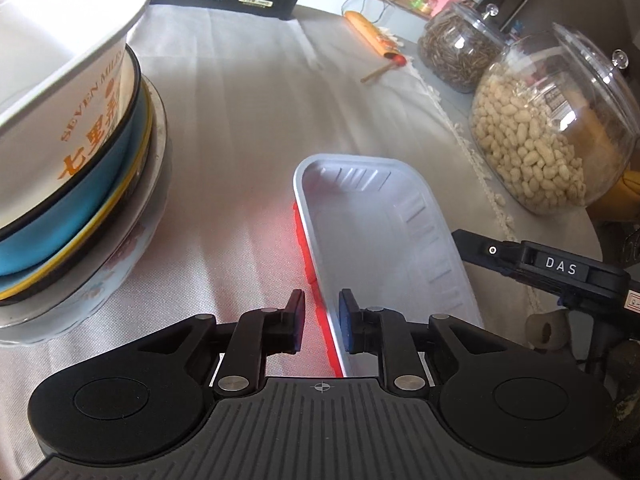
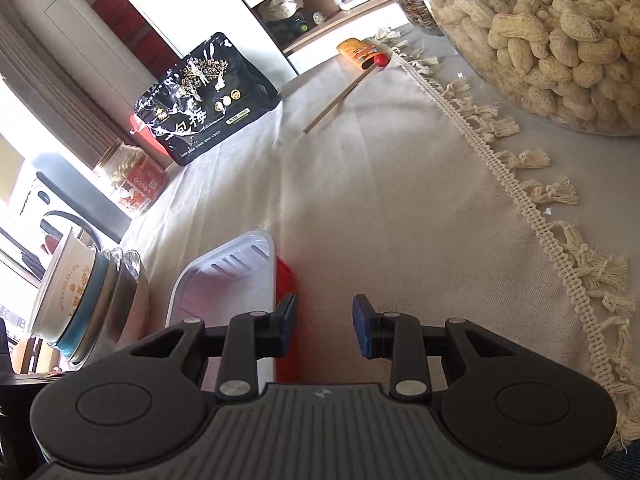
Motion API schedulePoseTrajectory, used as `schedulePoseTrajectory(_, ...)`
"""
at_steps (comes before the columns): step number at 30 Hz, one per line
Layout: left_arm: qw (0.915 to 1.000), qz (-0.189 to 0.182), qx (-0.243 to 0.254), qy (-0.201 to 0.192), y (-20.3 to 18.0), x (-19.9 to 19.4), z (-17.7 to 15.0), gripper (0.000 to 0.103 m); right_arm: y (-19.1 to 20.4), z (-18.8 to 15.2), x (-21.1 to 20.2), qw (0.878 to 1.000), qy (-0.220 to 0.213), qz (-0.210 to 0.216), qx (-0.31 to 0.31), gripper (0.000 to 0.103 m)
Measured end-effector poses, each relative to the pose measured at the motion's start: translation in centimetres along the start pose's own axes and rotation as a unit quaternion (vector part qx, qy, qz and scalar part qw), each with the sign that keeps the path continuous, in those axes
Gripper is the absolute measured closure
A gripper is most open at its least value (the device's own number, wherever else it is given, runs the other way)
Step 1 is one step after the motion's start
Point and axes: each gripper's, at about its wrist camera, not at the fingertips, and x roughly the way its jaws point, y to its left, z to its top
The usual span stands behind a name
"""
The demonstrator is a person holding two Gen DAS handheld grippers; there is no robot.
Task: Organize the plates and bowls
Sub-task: 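Grasp the white tray's rim with the left tool while the right tool grips it too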
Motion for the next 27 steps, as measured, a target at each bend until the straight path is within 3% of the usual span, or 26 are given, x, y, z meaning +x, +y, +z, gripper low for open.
schedulePoseTrajectory(7, 0.9999, -0.010, -0.009, 0.002, 0.5, 0.7, 0.2, 0.079, 0.2, 0.1, -0.8, 0.999, -0.025, 0.039, -0.003, 0.073)
schedulePoseTrajectory(10, 0.9999, -0.015, -0.002, -0.005, 0.3, 0.9, 0.2, 0.079, 1.2, -0.2, -0.3, 0.998, -0.009, 0.050, -0.025, 0.073)
schedulePoseTrajectory(16, 0.9998, -0.018, 0.005, 0.001, -0.3, 1.5, 0.9, 0.079, 3.0, -1.4, 1.5, 0.997, 0.027, 0.026, -0.067, 0.073)
schedulePoseTrajectory(20, 0.9998, -0.004, 0.017, 0.002, -0.9, 1.8, 0.9, 0.079, 3.3, -1.6, 1.6, 0.997, 0.025, 0.016, -0.075, 0.071)
schedulePoseTrajectory(24, 0.9976, 0.038, 0.058, -0.004, -2.8, 1.9, 0.5, 0.079, 3.3, -1.7, 1.5, 0.997, 0.023, 0.015, -0.073, 0.071)
schedulePoseTrajectory(27, 0.9947, 0.061, 0.082, -0.002, -3.9, 2.2, 0.4, 0.072, 3.4, -1.8, 1.5, 0.997, 0.021, 0.010, -0.077, 0.071)
